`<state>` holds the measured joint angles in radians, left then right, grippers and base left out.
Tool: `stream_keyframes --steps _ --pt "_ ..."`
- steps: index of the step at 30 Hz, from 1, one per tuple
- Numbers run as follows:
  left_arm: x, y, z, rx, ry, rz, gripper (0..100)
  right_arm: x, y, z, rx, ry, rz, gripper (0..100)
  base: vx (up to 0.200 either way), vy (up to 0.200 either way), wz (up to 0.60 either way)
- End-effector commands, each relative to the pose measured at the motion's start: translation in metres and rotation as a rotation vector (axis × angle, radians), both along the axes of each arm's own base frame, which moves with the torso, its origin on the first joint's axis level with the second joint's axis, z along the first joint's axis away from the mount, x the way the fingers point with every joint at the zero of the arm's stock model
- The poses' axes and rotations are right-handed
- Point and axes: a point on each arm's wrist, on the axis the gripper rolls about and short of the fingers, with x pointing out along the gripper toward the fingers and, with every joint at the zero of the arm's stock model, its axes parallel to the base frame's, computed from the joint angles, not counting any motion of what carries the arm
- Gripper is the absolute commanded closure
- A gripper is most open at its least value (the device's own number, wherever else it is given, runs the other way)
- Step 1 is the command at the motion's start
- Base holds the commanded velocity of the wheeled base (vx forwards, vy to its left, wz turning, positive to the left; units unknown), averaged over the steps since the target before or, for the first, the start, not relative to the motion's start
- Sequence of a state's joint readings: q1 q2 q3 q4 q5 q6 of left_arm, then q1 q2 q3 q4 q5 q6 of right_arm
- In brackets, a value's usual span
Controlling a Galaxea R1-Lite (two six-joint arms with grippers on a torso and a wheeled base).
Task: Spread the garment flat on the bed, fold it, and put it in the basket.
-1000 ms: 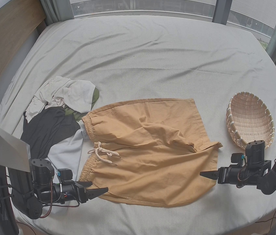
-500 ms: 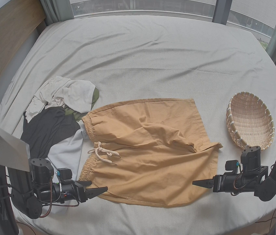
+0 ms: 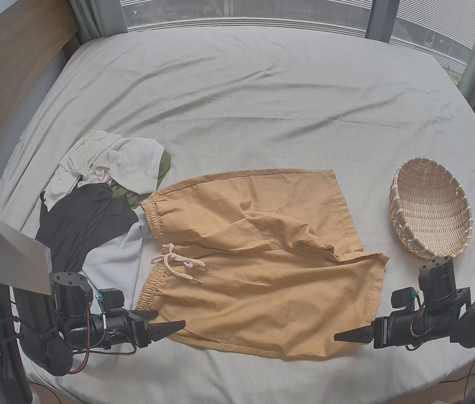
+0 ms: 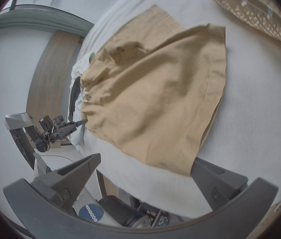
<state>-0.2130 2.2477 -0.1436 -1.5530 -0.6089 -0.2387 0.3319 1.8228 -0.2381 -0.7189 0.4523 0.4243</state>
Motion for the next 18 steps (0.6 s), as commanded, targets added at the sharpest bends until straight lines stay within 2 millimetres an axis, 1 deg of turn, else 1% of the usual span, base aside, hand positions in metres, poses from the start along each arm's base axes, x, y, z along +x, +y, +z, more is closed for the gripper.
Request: stream_keyframes --steps 1,4,7,11,18 --pt "0.001 0.000 0.000 -0.001 -0.004 0.001 0 -0.005 0.001 0.029 0.032 -0.030 0.028 0 0.000 0.000 0.00" --pt "0.001 0.000 -0.001 -0.001 -0.003 0.001 0 -0.007 0.000 0.034 0.025 -0.009 0.031 0 0.000 0.000 0.00" --pt "0.002 0.001 -0.001 -0.001 -0.003 0.006 0 -0.009 -0.002 0.033 0.010 0.012 0.036 0 0.000 0.000 0.00" --pt "0.004 0.003 -0.002 -0.001 -0.005 0.017 0 -0.009 -0.002 0.034 0.012 0.007 0.033 0 0.000 0.000 0.00" --pt "0.008 0.009 -0.001 -0.003 -0.017 0.041 0 -0.014 -0.005 0.045 0.025 -0.035 0.032 0 0.000 0.000 0.00"
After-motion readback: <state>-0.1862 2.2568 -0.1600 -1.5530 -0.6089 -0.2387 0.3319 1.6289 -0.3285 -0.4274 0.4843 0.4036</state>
